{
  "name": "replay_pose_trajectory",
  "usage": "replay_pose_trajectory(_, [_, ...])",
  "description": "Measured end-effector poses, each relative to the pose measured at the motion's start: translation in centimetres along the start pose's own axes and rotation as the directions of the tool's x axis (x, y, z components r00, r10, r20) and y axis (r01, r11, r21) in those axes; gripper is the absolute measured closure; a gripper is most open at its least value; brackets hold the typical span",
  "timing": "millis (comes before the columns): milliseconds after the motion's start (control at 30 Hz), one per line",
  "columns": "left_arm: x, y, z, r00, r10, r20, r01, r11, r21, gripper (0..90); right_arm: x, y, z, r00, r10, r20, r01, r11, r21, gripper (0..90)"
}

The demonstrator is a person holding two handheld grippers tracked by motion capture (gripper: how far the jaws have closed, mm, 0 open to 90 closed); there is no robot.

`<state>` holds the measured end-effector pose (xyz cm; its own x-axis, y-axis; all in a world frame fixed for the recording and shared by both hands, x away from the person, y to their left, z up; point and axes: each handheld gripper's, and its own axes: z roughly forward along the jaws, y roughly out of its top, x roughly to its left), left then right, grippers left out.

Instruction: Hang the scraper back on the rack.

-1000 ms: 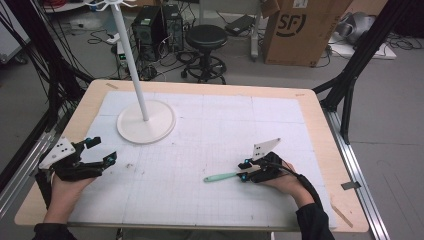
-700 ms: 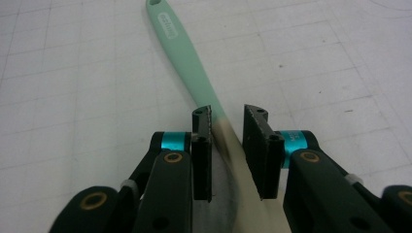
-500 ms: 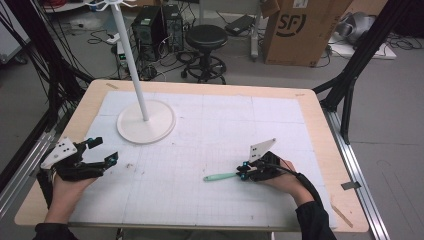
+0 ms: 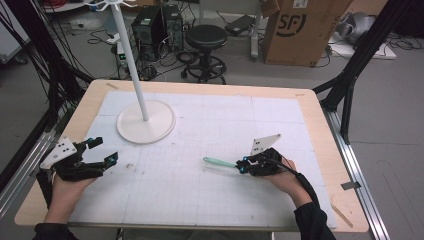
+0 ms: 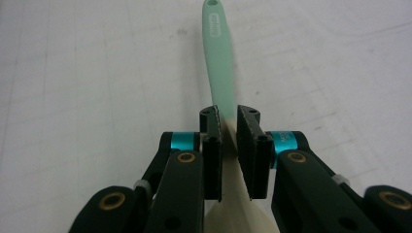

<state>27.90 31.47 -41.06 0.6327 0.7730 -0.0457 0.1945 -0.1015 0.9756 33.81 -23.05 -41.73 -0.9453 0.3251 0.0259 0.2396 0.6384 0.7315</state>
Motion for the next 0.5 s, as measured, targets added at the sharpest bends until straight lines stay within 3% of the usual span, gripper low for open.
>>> replay_pose_trajectory(200, [-0.1, 0.0, 0.2, 1.0, -0.001, 0.008, 0.001, 1.0, 0.002, 17.4, -0.2, 2.4, -1.7, 0.9988, 0.041, 0.027, -0.039, 0.996, -0.076, 81.1])
replay_pose_trajectory(500, [-0.1, 0.0, 0.2, 0.9999, -0.005, 0.015, 0.005, 1.0, -0.001, 17.4, -0.7, 8.0, -4.4, 0.9941, 0.082, 0.071, -0.069, 0.984, -0.167, 81.1])
